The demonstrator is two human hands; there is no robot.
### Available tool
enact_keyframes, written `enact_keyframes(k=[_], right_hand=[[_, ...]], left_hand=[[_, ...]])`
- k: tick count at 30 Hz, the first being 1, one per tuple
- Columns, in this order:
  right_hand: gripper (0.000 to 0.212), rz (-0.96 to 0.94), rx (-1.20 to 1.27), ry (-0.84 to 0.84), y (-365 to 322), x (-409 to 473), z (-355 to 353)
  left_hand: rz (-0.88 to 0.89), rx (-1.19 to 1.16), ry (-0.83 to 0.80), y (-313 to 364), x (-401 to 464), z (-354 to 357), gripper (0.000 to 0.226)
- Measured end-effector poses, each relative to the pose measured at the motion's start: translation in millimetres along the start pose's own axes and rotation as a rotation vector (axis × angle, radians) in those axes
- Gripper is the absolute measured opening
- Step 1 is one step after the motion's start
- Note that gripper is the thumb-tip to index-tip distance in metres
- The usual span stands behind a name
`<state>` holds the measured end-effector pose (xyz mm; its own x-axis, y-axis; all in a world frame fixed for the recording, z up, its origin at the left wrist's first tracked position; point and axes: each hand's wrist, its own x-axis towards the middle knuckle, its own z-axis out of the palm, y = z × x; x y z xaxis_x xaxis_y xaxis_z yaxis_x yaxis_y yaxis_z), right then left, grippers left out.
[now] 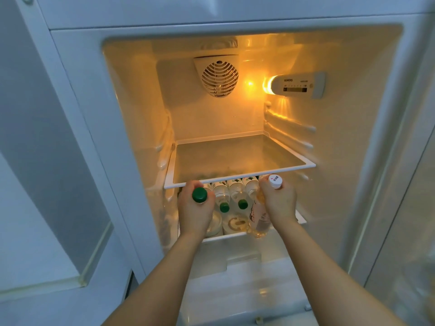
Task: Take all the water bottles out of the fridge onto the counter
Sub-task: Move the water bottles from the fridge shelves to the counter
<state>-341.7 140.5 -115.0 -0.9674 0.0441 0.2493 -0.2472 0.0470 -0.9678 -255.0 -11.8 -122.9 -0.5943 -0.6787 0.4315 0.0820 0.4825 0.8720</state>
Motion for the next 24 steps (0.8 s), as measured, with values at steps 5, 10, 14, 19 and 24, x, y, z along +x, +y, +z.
enact_keyframes(k=[5,10,14,19,24], right_hand=[[0.02,0.018,-0.031,-0.089,-24,-21,-10],[0.02,-0.048,-0.049,-0.099,-55,-68,-16],[0.021,-0.052,-0.017,-0.089,-74,-109,-14],[0.029,-0.106,-0.039,-0.207,-91,-169,-5],[0.02,-0.058,-0.02,-0.314,-96,-223,-1]], left_hand=[[-0.013,-0.119,0.05,21,-13,-23,0.018],[-0.067,-0.183,0.1,56,-42,-60,0.013],[-0.089,-0.254,0.087,72,-72,-104,0.014],[-0.11,-0.178,0.013,72,-107,-164,0.017],[-0.197,-0.135,-0.016,72,-148,-220,0.011]])
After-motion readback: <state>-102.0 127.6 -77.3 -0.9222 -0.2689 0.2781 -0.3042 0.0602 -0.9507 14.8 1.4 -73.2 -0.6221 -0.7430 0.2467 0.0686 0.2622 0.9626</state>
